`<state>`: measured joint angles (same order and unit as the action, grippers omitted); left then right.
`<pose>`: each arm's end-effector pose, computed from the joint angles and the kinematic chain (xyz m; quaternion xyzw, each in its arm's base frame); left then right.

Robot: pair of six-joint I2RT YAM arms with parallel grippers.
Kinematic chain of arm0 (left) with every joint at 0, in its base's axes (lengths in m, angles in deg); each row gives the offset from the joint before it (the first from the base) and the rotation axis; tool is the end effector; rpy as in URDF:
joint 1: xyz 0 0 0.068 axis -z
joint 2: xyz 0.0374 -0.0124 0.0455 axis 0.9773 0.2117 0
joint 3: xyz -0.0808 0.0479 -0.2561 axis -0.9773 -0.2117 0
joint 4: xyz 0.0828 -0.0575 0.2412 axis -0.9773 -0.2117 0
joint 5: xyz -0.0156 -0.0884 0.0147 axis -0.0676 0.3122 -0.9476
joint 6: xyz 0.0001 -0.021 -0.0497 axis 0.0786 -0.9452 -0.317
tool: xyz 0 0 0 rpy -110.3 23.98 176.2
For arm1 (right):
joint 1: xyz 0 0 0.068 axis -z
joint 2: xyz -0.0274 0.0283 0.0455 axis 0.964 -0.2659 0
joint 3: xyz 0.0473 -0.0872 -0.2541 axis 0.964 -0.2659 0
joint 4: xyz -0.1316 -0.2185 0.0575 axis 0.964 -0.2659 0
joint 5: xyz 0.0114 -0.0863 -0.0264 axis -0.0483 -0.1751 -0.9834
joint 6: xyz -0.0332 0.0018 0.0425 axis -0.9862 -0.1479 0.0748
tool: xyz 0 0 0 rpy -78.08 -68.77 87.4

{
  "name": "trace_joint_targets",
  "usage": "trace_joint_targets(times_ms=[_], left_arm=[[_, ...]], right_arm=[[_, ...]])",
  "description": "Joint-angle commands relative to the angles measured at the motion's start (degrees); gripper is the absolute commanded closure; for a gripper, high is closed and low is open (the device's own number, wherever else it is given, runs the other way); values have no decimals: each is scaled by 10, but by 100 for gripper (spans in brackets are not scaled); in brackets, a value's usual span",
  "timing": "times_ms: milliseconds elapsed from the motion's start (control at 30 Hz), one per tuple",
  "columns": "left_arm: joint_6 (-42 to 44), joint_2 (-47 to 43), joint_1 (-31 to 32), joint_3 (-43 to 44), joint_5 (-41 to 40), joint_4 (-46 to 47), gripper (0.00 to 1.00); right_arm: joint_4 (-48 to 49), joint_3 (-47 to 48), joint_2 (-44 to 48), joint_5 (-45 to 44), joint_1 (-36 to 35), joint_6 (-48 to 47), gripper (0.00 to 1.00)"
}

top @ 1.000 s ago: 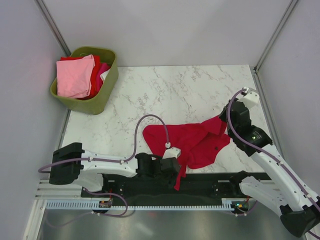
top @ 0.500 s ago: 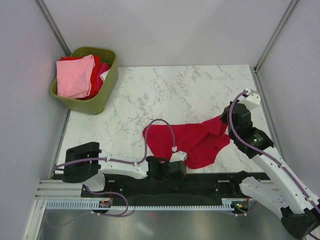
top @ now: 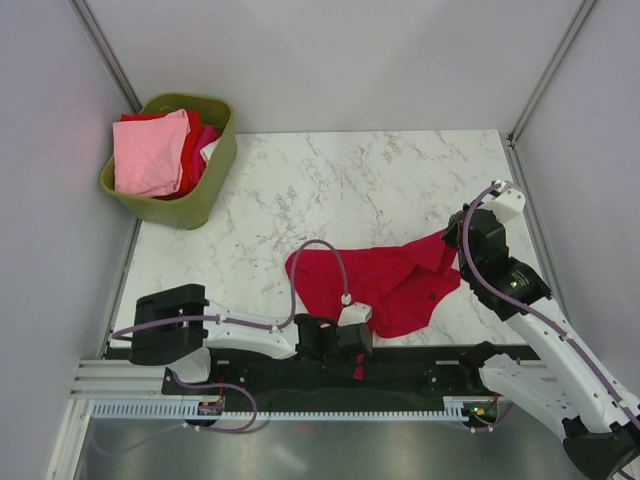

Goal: Fold and stack the t-shirts
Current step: Flatten the tshirt out

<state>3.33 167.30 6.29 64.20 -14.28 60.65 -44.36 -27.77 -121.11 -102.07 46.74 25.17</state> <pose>0.0351 -0.2951 0.1552 0.1951 0.9466 -0.2170 0.1367 0.1633 0.0623 0.3424 0.2298 0.7804 0.0550 0.5789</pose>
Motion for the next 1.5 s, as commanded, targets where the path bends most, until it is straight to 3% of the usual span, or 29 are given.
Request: trace_joint_targets(times_ms=[0, 167, 333, 400, 533, 800, 933, 1100, 1267, 1467], left_arm=[[11, -43, -18, -4, -37, -17, 98], [66, -139, -95, -15, -40, -83, 98], [150, -243, -244, 17, -28, -164, 98], [181, -275, -311, 37, -41, -207, 98], [225, -283, -398, 104, -46, -243, 98], [302, -217, -565, 256, 3, -259, 98], [343, -214, -568, 394, -2, -283, 98], [388, -265, -568, 520, 14, -289, 98], [405, -356, -568, 569, 39, -289, 98], [392, -406, -567, 584, 58, -289, 98]], right_arm=[[11, 1, 1, -11, 2, 2, 100], [13, 10, -20, 1, 2, -11, 100], [17, 26, -68, 24, 10, -28, 100], [31, 35, -90, 76, 30, -41, 100], [45, 79, -151, 202, 81, -56, 100], [27, 265, -197, 233, 112, -63, 100], [-15, 392, -195, 205, 113, -75, 100], [-37, 452, -120, 186, 113, -88, 100], [-32, 473, -13, 183, 113, -97, 100], [-24, 488, 44, 222, 114, -81, 100]])
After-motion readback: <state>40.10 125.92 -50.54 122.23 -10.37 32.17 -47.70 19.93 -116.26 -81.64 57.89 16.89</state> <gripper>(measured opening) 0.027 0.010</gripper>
